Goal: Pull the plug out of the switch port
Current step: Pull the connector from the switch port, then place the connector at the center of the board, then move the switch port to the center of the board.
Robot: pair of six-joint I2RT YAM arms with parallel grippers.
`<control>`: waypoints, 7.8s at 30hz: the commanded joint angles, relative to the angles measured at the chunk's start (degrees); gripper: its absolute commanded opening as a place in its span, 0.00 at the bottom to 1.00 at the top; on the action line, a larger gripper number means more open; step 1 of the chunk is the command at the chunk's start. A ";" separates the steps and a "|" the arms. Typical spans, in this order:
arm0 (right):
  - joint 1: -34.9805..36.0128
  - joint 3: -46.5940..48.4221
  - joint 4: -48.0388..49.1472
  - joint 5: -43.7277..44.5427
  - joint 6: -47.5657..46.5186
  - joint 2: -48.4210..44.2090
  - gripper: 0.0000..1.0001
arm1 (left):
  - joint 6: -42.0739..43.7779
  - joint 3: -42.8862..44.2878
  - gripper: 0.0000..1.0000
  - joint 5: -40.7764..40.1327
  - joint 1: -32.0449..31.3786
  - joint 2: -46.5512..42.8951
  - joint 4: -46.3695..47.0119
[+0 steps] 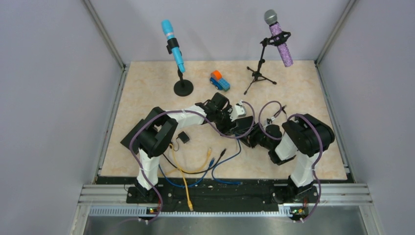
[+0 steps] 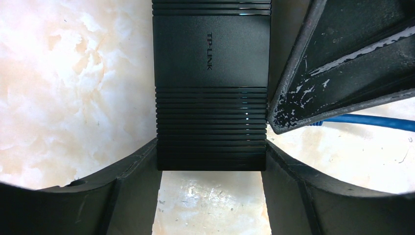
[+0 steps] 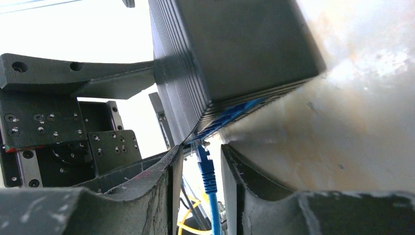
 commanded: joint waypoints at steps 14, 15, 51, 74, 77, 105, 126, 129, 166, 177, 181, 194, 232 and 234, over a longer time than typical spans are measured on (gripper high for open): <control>-0.57 1.64 0.63 2.17 -0.50 0.91 0.12 | -0.79 0.38 0.05 2.77 -0.62 3.28 -8.65; -0.57 1.35 1.00 2.19 -0.43 0.88 0.09 | -0.83 0.40 0.04 2.75 -0.61 3.30 -8.75; -0.82 -7.87 1.81 -4.37 -4.85 -7.77 0.00 | -5.87 1.24 0.00 -5.34 1.25 5.82 -6.97; -1.71 29.02 -99.59 45.11 -42.36 -82.69 0.00 | -9.39 -1.50 0.99 -5.94 1.21 -1.73 -1.01; -1.71 36.10 -101.98 50.68 -46.75 -82.27 0.00 | -11.87 -3.86 0.99 -6.90 1.46 -5.61 2.58; -10.11 65.22 -120.83 48.34 -77.66 -51.38 0.00 | -32.56 -31.18 0.99 -13.90 9.50 -47.79 27.49; -28.72 61.12 -100.85 18.11 -76.97 -14.55 0.00 | -34.47 -37.14 0.99 -13.94 9.67 -57.79 23.30; -29.58 62.90 -99.87 19.02 -74.70 -9.79 0.00 | -33.94 -37.72 0.99 -14.94 9.69 -59.04 22.86; 7.39 37.94 -85.53 18.29 -51.59 -31.68 0.74 | -36.15 -40.53 0.99 -37.15 10.04 -68.19 12.65; 21.69 50.10 -93.48 36.45 -59.06 -12.81 0.80 | -38.02 -42.58 0.99 -48.49 10.17 -75.39 8.58; 22.65 52.82 -94.82 40.25 -60.07 -8.42 0.80 | -38.39 -43.64 0.99 -52.14 10.27 -78.02 7.76; 17.95 55.57 -94.84 44.86 -62.57 -0.77 0.81 | -38.35 -44.06 0.99 -54.11 10.40 -79.62 5.76; 27.82 74.23 -87.34 21.32 -67.06 3.46 0.77 | -61.28 -42.69 0.99 -45.77 45.54 -79.69 -8.37; 29.61 77.60 -87.99 19.56 -68.16 6.29 0.73 | -62.93 -41.83 0.99 -43.94 50.86 -78.89 -9.76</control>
